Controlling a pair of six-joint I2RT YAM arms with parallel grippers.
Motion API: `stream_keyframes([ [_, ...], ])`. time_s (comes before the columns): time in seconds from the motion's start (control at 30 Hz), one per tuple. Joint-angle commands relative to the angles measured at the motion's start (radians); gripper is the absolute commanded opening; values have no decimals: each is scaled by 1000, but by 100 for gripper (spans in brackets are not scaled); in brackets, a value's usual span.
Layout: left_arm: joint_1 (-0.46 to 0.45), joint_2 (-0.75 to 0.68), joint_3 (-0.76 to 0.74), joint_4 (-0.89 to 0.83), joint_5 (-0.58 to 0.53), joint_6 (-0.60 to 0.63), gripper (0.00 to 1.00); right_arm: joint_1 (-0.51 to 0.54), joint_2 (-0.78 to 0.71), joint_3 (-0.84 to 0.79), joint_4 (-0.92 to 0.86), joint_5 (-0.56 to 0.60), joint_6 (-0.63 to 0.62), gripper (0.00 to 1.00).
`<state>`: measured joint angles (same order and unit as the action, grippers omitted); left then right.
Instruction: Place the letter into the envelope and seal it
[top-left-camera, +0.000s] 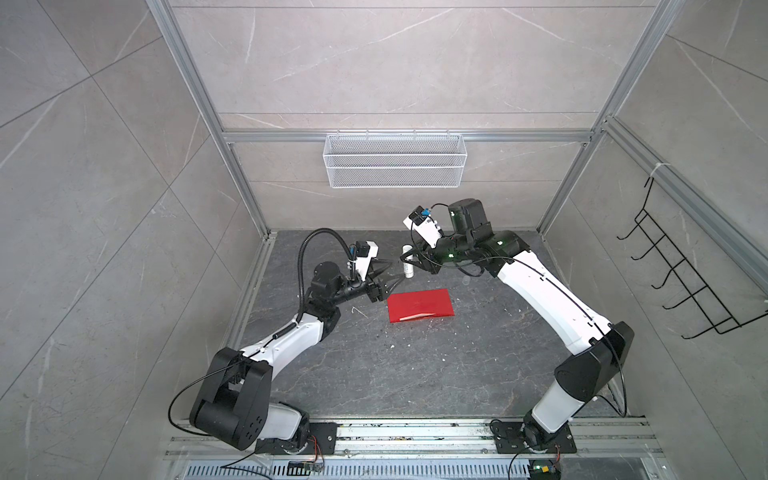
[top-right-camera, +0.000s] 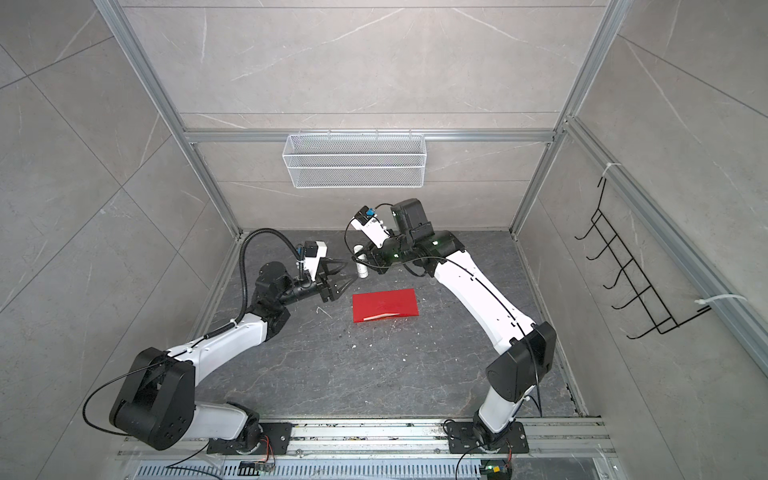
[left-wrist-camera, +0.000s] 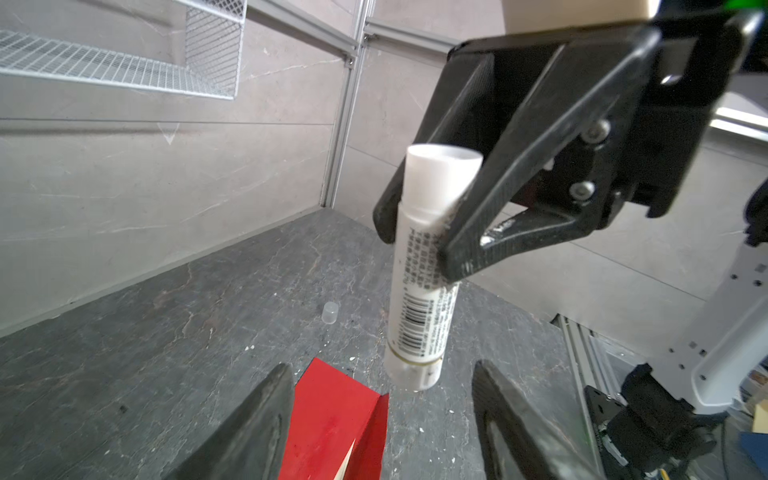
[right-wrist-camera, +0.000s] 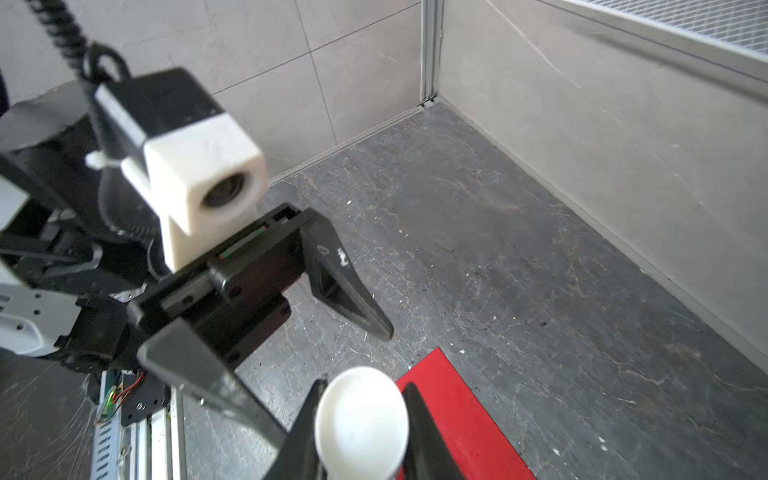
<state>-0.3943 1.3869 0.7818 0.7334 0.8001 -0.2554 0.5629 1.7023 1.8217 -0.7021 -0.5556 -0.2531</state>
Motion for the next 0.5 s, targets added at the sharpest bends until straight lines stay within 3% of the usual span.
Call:
stream_keyframes([
  [0.0,14,-34,37,22,211,-15,70,6,10,42,-131,-82,-108,0],
  [0.2,14,15,82,63,319,-83,70,8,6,43,-152,-146,-118,0],
  [0.47,9,72,110,136,334,-169,63,19,19,43,-135,-170,-99,0],
])
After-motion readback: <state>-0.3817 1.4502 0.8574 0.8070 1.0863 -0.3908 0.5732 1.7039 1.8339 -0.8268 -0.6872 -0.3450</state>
